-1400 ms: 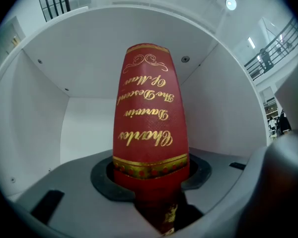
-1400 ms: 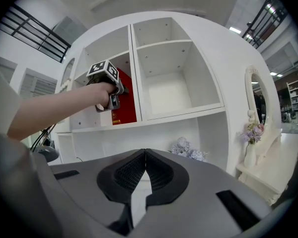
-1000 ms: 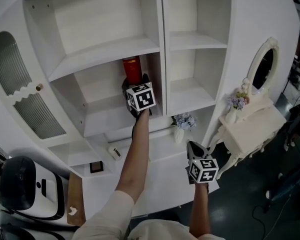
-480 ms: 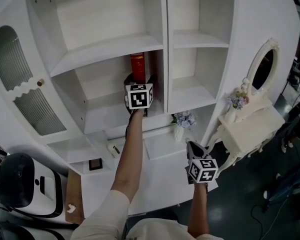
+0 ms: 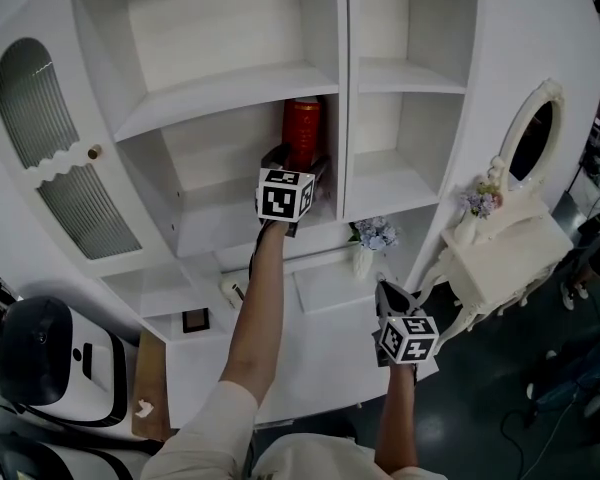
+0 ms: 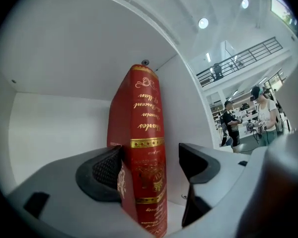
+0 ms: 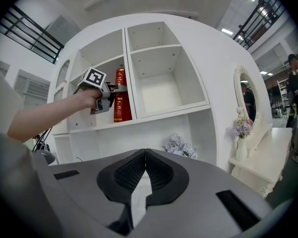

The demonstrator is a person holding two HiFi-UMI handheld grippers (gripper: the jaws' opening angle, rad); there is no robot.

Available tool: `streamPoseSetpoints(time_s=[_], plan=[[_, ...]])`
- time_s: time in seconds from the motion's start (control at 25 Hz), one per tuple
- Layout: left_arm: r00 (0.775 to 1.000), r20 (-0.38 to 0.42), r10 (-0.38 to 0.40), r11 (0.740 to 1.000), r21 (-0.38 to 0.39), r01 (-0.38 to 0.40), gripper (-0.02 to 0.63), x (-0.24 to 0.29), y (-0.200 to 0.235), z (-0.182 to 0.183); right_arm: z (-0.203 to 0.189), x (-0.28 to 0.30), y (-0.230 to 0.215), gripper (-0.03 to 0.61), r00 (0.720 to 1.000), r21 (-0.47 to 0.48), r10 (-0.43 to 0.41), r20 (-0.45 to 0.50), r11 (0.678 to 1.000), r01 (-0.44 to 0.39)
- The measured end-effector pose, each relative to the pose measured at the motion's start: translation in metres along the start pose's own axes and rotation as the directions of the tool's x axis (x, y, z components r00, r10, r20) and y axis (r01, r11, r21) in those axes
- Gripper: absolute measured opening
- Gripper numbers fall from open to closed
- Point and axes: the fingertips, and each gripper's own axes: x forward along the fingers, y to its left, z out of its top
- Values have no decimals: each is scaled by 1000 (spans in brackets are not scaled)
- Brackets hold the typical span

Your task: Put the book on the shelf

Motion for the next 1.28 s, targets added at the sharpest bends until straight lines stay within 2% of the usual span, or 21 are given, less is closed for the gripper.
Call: streamPoseSetpoints(time_s=[0.2, 0.28, 0.64, 0.84, 1.0, 1.28], plan=[[999, 25, -27, 999, 19, 27, 359, -10, -10, 8, -1, -9, -2, 26, 1000, 12, -5, 5, 1000, 5], [999, 37, -17, 999, 33, 16, 358, -15, -15, 15, -2, -12, -5, 26, 1000, 28, -5, 4, 1000, 5], [999, 28, 14, 1000, 1, -14, 359, -27, -2, 2, -8, -17, 0, 26, 1000, 24, 0, -9, 1000, 0], [997, 34, 67, 998, -4, -67, 358, -52, 10, -3, -9, -11, 18, 26, 999, 23, 42, -22, 999, -42], [996, 44, 78, 997, 15, -79, 357, -83, 9, -9, -5, -5, 36, 27, 996, 7, 81, -23, 997, -80], [990, 7, 138, 990, -40, -138, 359, -129, 7, -40, 8, 12, 73, 27, 989, 0, 149, -9, 989, -149]])
